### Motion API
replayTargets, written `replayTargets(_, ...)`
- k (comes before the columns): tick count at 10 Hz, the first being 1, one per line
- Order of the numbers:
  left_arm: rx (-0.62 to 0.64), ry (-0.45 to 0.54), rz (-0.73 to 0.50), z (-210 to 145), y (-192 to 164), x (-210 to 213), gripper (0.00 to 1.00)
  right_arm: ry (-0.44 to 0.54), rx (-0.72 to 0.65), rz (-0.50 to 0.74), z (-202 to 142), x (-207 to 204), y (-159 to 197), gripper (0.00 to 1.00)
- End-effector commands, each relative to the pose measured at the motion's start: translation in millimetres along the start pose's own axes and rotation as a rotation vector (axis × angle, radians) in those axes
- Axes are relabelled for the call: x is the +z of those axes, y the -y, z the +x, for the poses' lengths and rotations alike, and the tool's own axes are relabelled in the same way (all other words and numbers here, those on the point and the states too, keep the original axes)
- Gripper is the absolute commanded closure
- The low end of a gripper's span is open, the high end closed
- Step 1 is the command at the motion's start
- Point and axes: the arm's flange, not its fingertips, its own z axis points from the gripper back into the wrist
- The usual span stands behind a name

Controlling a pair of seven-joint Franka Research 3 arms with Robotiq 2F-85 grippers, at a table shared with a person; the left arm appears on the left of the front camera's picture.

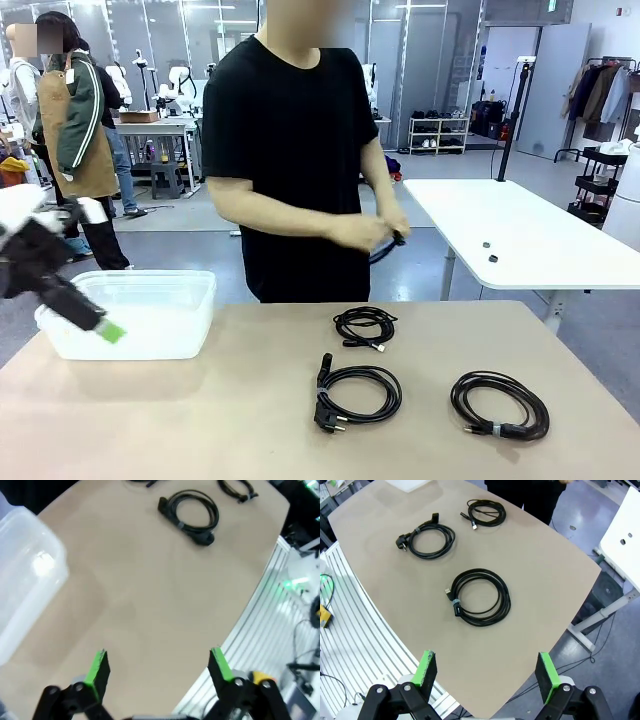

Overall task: Organize and store the cables.
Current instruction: Place the Power Cable into the Organizing box.

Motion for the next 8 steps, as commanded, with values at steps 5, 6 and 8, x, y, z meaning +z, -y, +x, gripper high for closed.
replayTargets(5, 0.198, -0.188, 0.150, 120.8, 121.8, -138.3, 0.00, 0.002, 0.006, -0.005, 0.7, -0.2, 1.0, 0.00)
replayTargets(6, 0.205, -0.227, 0.180, 129.3, 133.1, -153.4, 0.00, 0.002, 0.006, -0.005, 0.7, -0.2, 1.0, 0.00)
replayTargets(8, 0.256, -0.309, 0.216, 154.4, 151.7, -197.1, 0.00, 0.002, 0.006, -0.005, 0.7, -0.2, 1.0, 0.00)
